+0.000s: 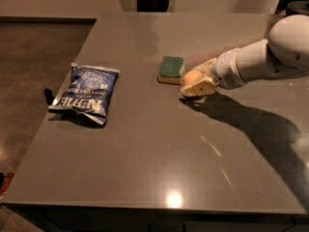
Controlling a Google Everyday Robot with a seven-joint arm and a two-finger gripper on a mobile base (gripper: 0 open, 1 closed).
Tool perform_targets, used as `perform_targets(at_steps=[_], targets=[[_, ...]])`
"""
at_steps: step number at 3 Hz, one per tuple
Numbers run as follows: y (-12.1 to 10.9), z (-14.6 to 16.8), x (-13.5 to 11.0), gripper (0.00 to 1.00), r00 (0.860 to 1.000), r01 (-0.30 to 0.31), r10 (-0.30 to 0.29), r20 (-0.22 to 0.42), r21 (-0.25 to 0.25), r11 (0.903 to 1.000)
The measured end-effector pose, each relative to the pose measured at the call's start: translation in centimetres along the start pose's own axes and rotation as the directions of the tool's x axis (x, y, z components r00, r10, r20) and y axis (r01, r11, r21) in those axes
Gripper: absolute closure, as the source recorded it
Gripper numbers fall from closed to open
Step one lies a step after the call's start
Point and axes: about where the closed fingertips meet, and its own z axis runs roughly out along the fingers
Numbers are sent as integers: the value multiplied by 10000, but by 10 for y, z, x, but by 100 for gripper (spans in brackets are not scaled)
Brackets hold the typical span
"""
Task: Move orange near sponge
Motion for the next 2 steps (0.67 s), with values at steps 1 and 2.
perform_targets(at_steps=[1, 2], targets=[[1, 1, -1, 0, 10000, 17, -17, 0, -32, 10000], [1, 2, -1, 0, 10000, 20, -20, 0, -36, 10000]])
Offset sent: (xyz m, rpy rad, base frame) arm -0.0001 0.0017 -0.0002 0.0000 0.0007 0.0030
